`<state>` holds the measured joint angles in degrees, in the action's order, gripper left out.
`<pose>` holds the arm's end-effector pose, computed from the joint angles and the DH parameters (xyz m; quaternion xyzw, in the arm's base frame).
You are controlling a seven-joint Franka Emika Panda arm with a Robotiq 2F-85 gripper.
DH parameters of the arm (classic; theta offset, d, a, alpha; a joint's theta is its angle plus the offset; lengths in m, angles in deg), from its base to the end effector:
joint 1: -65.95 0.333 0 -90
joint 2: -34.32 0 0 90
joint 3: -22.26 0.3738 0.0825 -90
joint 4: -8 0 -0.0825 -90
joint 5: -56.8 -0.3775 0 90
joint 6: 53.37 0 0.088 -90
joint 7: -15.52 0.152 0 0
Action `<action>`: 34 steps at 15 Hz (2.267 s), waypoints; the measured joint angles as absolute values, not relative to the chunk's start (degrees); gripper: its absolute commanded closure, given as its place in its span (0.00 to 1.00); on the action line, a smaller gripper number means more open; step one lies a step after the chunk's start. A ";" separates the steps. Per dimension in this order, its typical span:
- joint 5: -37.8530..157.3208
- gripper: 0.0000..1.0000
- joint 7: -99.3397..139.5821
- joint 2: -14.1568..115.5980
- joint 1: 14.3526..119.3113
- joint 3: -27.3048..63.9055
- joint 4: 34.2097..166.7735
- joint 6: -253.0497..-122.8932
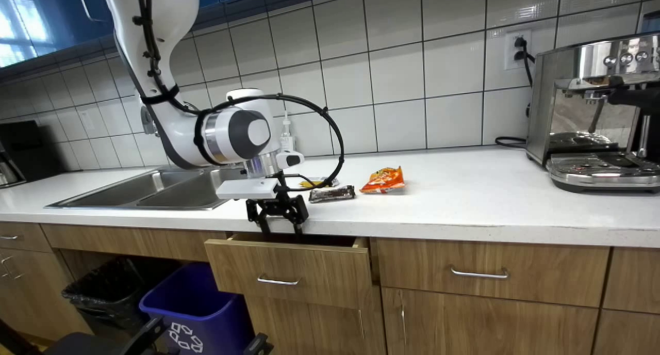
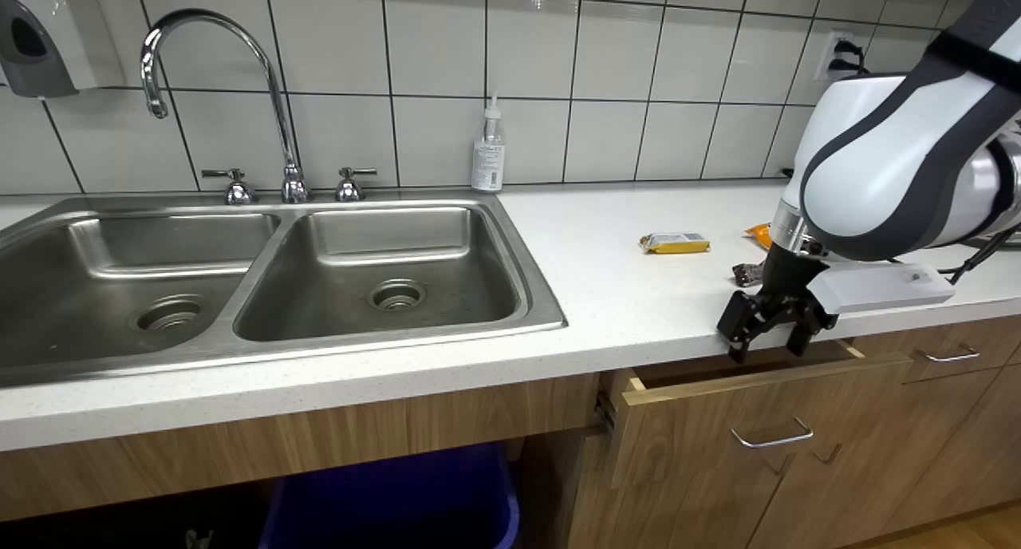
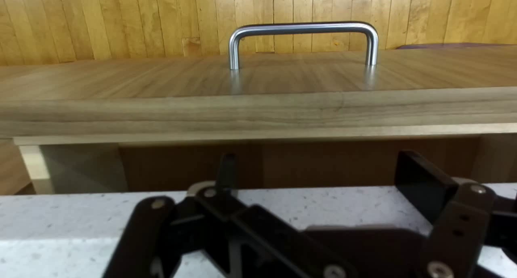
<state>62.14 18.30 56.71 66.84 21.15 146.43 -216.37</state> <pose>0.5142 0.0013 0.1692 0.9995 0.0189 0.0193 0.0177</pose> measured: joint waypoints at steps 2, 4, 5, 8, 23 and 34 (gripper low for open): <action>61.18 0.00 18.30 56.14 66.84 21.63 146.83 -216.37; 60.39 0.00 18.30 55.22 66.84 22.04 147.50 -216.35; 60.09 0.00 18.30 54.70 66.84 22.17 147.89 -216.32; 59.12 0.00 18.30 53.01 66.84 22.32 149.24 -216.27; 58.74 0.00 18.30 51.90 66.83 21.08 151.61 -216.23; 58.94 0.00 18.33 56.22 67.10 20.02 148.55 -216.47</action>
